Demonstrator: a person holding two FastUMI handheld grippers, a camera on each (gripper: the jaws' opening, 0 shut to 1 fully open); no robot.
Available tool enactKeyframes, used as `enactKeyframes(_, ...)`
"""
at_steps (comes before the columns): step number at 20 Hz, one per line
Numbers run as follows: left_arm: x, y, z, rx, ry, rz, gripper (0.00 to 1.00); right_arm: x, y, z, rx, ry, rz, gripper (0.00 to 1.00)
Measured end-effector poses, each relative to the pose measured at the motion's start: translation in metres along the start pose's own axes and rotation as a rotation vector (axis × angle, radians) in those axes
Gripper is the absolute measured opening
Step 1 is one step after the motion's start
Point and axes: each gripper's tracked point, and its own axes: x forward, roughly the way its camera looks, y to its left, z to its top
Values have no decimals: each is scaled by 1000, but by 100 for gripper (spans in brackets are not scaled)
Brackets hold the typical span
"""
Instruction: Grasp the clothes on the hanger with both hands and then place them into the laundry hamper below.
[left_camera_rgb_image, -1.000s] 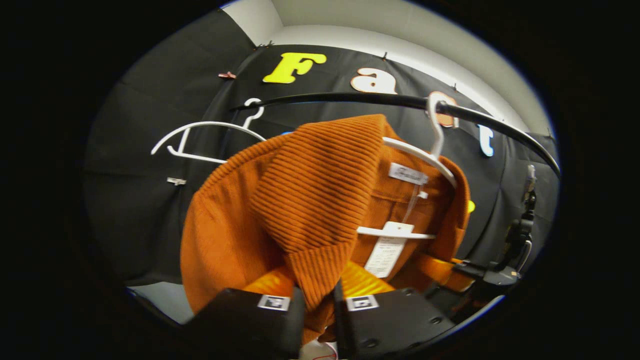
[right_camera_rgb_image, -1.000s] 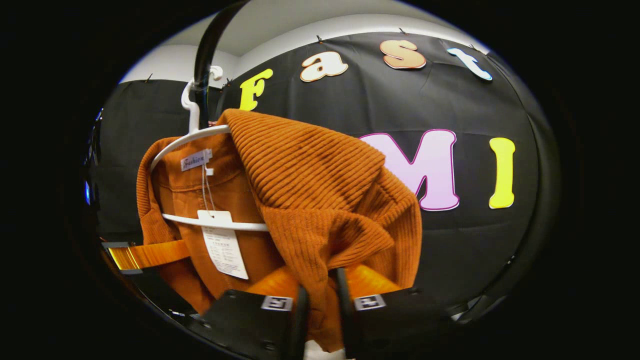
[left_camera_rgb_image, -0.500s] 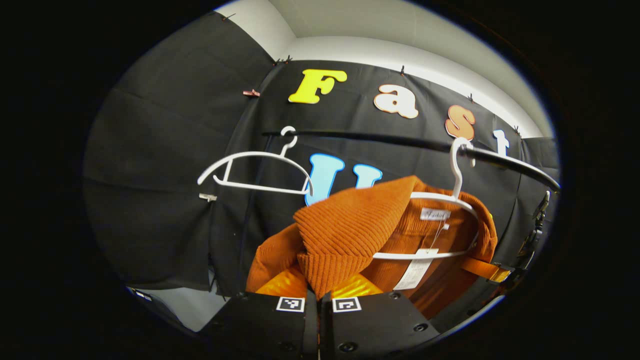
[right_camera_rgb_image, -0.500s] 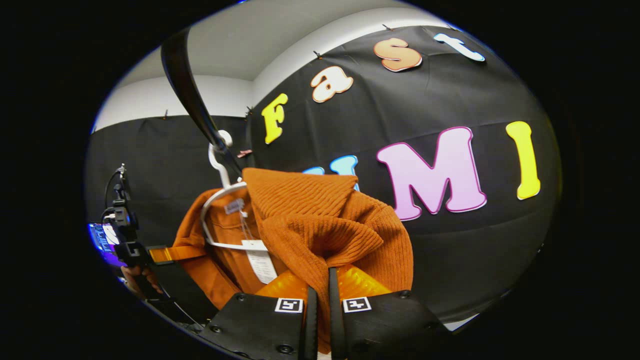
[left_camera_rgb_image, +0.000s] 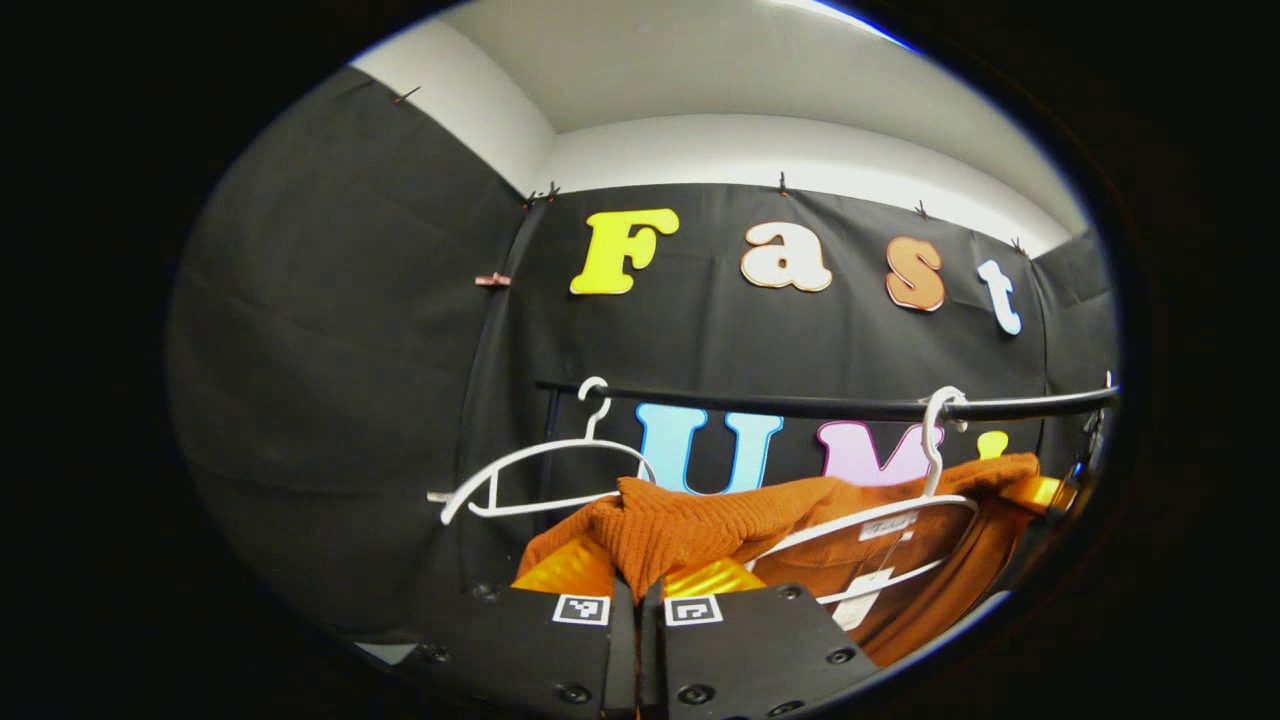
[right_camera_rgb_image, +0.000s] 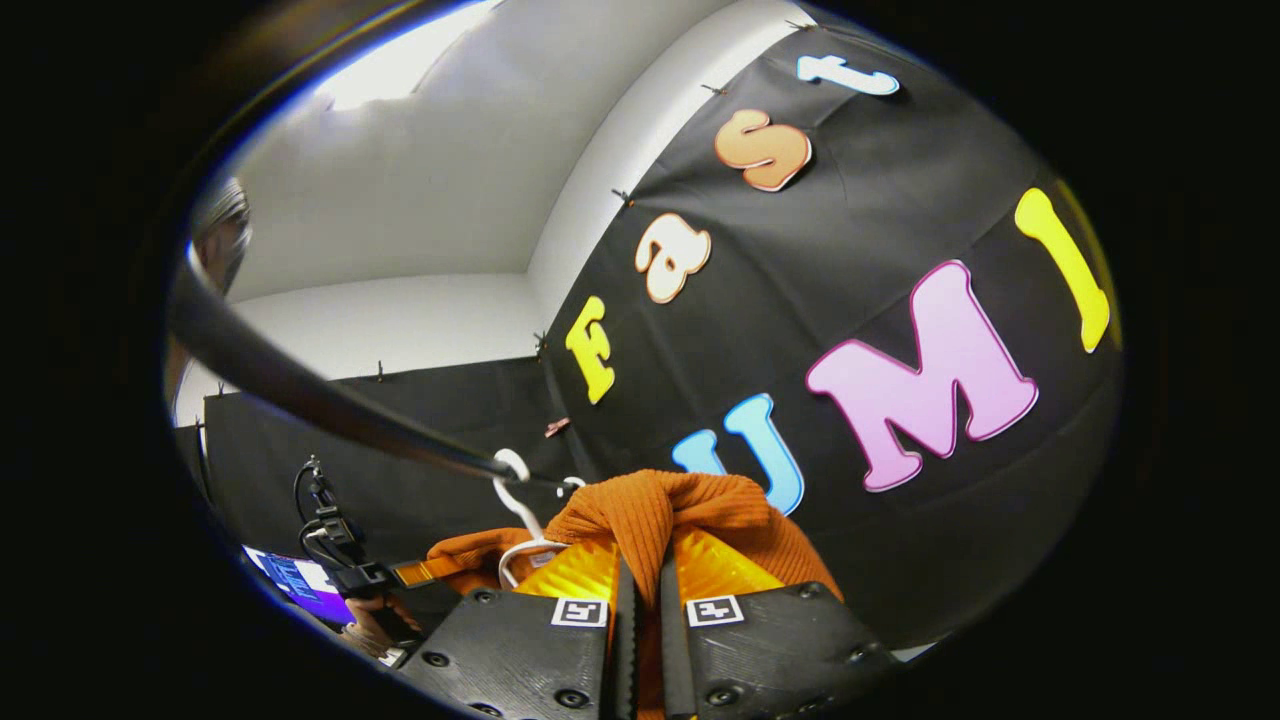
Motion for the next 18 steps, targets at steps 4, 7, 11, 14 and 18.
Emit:
enactKeyframes(4,20,30,-13,187,59,-7,6,4,-15,22,-117,-32,-61,14)
enactKeyframes(7,31,40,-50,221,156,-23,6,9,-36,17,-147,-23,-135,14)
enactKeyframes(11,52,33,-100,121,229,-108,6,11,-70,2,-98,23,-219,14)
enactKeyframes(14,61,30,-136,35,304,-132,6,7,-94,-18,-171,96,-279,19)
enactKeyframes(18,51,27,-178,15,381,-112,6,-2,-112,-49,-154,170,-331,14)
